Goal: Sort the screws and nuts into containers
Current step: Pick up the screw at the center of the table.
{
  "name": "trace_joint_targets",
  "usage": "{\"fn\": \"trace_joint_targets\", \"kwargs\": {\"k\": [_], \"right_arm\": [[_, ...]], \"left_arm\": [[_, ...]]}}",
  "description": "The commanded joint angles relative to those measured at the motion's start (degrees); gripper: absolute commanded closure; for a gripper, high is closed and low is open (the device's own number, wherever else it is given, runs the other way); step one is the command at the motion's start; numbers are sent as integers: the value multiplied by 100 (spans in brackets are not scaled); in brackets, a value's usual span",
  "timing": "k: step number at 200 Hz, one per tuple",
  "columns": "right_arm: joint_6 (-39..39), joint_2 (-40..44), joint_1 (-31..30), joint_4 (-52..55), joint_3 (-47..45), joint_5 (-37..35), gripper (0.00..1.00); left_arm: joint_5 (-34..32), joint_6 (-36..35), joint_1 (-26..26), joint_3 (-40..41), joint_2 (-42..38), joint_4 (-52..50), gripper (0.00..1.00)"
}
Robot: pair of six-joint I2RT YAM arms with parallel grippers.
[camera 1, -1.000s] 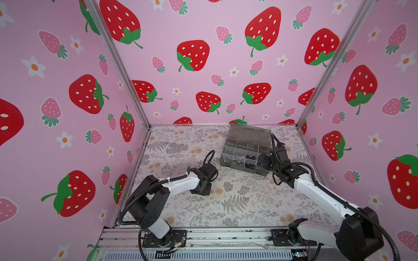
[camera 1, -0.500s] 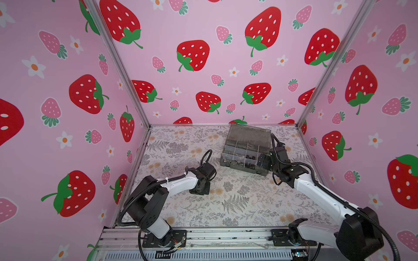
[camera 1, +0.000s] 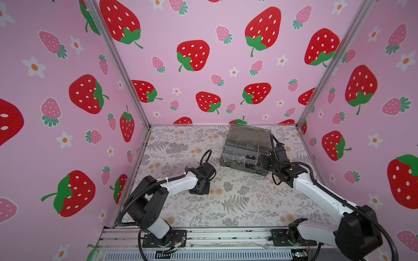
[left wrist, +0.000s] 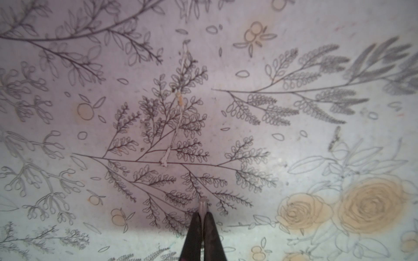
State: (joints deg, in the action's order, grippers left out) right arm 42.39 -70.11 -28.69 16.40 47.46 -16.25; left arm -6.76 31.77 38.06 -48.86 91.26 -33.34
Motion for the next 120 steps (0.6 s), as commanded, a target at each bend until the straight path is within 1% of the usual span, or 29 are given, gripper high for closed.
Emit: {"fn": "trace_joint_targets", "kwargs": {"k": [1,66,120], "right_arm": [[84,9,30,65,26,-80,0],[66,-64,30,30,0,-71,0],[59,-67,25,3,0,-54,0]], "left_arm": [[161,66,-29,-76,-20,-329,100],[314,91,-23,-506,-225,-671,100],[488,167,-13,-885,-308,-437,100]]}}
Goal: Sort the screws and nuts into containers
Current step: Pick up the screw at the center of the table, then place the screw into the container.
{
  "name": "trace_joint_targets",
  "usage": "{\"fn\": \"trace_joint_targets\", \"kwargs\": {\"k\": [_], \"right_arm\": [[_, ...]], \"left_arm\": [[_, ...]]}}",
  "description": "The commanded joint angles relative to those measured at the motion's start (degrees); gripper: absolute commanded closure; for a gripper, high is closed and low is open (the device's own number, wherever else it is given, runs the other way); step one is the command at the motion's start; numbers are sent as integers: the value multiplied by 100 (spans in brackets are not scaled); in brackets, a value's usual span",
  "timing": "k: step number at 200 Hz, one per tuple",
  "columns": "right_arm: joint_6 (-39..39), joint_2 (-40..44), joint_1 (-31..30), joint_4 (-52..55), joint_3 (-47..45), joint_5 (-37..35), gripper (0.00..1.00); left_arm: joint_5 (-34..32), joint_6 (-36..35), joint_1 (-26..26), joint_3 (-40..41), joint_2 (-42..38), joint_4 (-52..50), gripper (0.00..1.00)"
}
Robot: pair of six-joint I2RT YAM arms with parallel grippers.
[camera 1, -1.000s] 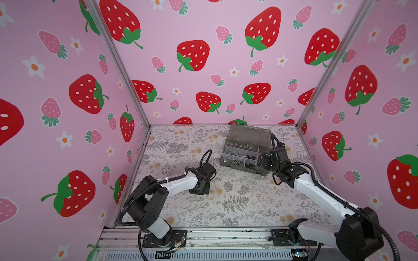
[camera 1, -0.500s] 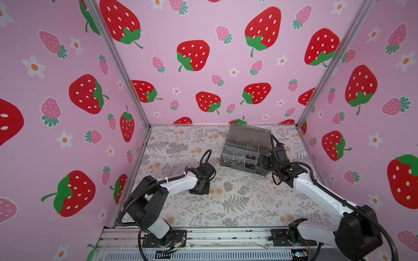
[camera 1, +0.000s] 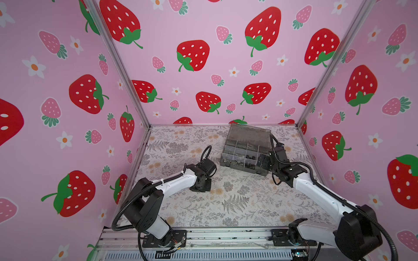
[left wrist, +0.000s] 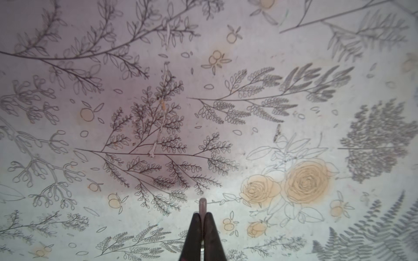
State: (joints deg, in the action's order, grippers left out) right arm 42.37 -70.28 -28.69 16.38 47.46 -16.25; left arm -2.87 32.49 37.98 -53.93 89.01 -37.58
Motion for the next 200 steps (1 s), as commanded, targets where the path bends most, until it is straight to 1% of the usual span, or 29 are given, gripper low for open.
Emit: {"fn": "trace_joint_targets", "kwargs": {"k": [1,24,63,110,155,200], "right_arm": [[56,-44,28,5,0,-54,0],[61,-55,30,-10,8,-28,0],[35,-63,22,5,43,-9,0],[8,-104,19,32,113,-47,0],[-6,-194,21,32,193,-27,0],[25,-198,12,49,220,-14,0]], "left_arm": [[101,93,-16,-397,-80,5,100],[173,48,-18,-826,102,217,100],[367,-72,-16,-1801,736,515,100],[83,-324,-23,-3163,1729,522,100],[7,-513,-61,-4405,2654,517,100],[-30,-600,-191,-5354,3453,405,100]]}}
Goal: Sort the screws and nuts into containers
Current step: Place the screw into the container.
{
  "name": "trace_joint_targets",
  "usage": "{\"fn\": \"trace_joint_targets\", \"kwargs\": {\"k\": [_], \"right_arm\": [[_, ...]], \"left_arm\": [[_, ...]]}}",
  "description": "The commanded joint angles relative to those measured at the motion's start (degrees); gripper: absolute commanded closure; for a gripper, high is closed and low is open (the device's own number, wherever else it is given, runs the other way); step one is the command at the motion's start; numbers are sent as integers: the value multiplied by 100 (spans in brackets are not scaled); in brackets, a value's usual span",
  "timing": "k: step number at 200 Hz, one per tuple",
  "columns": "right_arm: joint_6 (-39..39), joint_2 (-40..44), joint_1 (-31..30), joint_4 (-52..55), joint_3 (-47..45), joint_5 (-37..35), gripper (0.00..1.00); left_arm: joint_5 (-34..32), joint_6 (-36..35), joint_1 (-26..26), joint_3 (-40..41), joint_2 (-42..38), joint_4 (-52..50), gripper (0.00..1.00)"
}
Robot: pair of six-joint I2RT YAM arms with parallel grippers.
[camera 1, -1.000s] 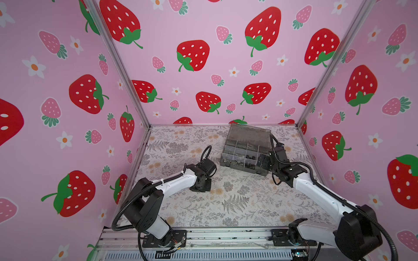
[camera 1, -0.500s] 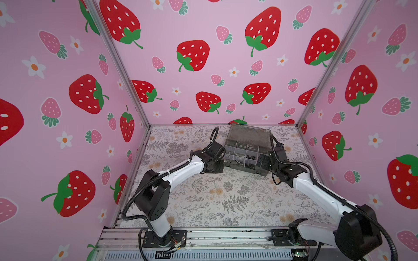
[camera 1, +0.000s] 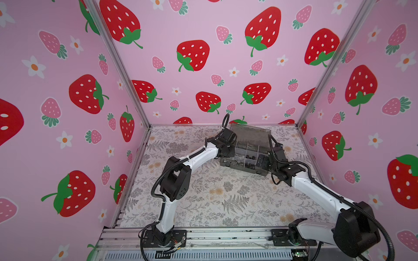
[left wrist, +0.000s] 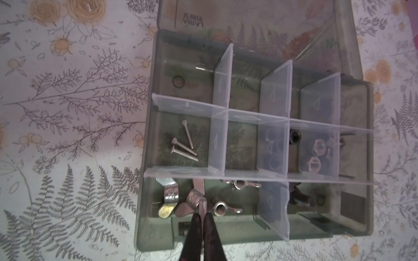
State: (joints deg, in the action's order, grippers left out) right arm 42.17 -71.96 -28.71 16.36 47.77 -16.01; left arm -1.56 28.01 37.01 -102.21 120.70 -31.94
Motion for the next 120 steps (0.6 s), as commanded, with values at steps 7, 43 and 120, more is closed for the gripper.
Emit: {"fn": "trace_joint_targets", "kwargs": {"k": [7,43,120], "right_arm": [[45,-31,10,58,187,-47,0],[60,-18,6,78,197,-69,0],[26,46,-3,139,224,-107,0]], "left_arm": [[-160,-171,-119,-639,373,-189,100],[-109,-191,-223,-1052,775,-231,100],[147,-75,-296,-1276,1085,-120,83]]}}
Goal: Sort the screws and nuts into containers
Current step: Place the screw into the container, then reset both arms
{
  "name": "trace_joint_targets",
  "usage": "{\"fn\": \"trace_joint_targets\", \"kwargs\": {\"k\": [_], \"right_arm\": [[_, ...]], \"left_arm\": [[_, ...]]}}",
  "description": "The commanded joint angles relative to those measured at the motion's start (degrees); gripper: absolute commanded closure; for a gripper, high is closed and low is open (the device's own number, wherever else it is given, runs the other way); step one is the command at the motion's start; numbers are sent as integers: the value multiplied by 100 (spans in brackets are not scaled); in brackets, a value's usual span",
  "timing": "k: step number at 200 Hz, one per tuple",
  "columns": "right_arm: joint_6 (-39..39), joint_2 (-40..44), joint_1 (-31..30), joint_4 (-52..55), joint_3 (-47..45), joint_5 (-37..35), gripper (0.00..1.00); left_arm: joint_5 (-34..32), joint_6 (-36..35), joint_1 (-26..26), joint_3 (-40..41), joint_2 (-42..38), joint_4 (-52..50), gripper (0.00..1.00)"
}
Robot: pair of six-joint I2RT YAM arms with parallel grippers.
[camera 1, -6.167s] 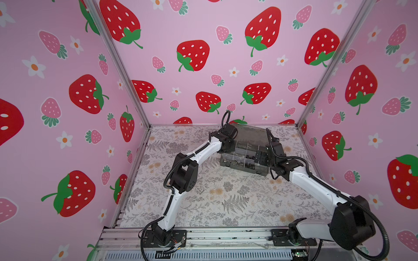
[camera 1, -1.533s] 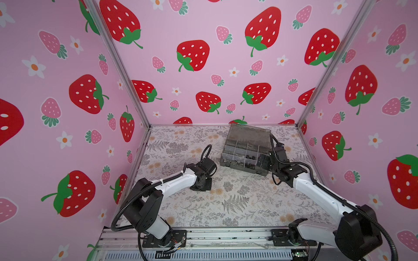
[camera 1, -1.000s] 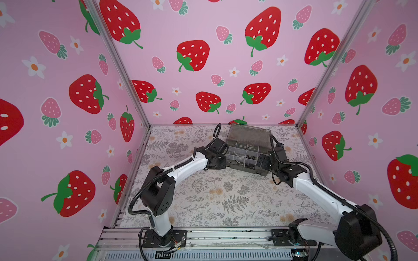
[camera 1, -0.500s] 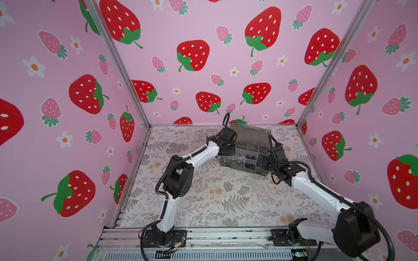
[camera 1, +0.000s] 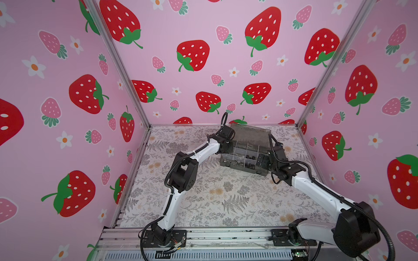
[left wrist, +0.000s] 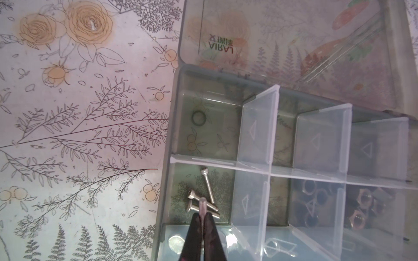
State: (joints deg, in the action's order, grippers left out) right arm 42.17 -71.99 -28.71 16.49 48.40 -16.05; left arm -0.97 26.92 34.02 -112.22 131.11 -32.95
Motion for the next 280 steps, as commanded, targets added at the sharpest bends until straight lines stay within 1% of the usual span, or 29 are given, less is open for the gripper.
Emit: {"fn": "trace_joint_targets", "kwargs": {"k": [1,16,33,70,80,88,114,132,160,189,228,267,280], "right_arm": [[23,51,-3,126,161,-105,0],[28,67,-8,118,153,-107,0],[25,84,-8,102,135,-117,1],[-33,149,-3,100,82,-156,0],[-50,172,-3,109,57,-171,0],[-76,184,-4,102,32,-212,0],[-140,309,-3,91,-56,-419,0],[-174,392,2,100,-120,-527,0],[-238,515,6,108,-169,-604,0],[-312,663,12,100,-232,-810,0],[-407,882,14,101,-353,-1118,0],[-597,1148,23,17,-516,-1507,0],[-694,1257,32,-93,-625,-1629,0]], "left_arm": [[93,38,6,-274,45,-15,82],[151,63,4,-257,-9,-3,75],[244,69,4,-192,-121,59,64],[291,77,12,40,-513,89,59],[295,83,17,223,-721,126,57],[286,77,14,414,-927,202,53],[103,77,14,1381,-1754,510,42],[-139,86,8,2042,-2372,654,28],[-591,153,-42,3149,-3337,846,0],[-1131,215,-128,4155,-4289,896,1],[-1751,294,-277,5169,-5577,872,1],[-2819,371,-399,6228,-6963,1004,1],[-3081,312,-472,6567,-7396,1107,1]]}}
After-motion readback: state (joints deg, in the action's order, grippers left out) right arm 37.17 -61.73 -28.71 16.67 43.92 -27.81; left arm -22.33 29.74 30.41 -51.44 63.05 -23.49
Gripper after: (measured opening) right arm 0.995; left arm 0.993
